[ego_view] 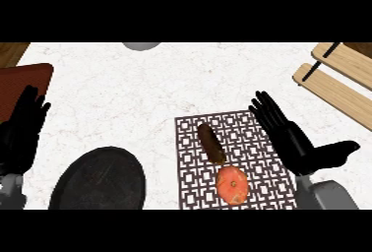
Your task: Pick the squash from the placemat and place it in the tiered shelf
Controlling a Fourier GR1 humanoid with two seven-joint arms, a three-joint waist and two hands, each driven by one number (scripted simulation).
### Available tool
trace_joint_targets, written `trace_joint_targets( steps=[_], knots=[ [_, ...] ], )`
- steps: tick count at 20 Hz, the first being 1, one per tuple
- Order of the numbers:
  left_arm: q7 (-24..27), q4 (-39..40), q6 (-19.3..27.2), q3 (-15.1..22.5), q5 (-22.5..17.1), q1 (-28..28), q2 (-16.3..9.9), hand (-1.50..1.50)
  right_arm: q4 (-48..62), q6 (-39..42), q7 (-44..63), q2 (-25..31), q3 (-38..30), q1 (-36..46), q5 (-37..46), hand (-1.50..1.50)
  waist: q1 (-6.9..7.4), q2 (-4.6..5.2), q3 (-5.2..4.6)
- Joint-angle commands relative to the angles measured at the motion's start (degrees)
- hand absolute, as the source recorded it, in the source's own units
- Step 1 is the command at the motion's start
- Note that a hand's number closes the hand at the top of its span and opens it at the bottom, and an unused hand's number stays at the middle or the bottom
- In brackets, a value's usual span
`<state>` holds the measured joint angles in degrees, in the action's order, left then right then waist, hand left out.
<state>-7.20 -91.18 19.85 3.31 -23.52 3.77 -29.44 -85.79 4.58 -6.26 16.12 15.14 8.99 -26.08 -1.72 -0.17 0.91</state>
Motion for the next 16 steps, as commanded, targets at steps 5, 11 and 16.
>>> trace_joint_targets(
  steps=[5,11,16],
  knots=[
    [2.5,4.2,-2.9,3.2,5.1,-4.9,-1.0,0.0,-8.5,-21.5,0.3,-6.7,9.9,2.4,23.2,1.5,1.58,-0.36,-1.1],
    [3.4,6.8,-6.9,2.8,3.2,-8.2,-2.3,0.0,-2.7,-44.4,5.0,-2.7,6.1,-3.9,43.1,-1.5,-0.47,-0.8,-1.46],
    [6.2,9.6,-10.2,1.1,2.2,-8.0,-2.6,0.0,-6.1,-53.5,15.7,-13.0,23.3,-12.4,61.1,-1.5,0.64,-0.34,-1.24]
  ],
)
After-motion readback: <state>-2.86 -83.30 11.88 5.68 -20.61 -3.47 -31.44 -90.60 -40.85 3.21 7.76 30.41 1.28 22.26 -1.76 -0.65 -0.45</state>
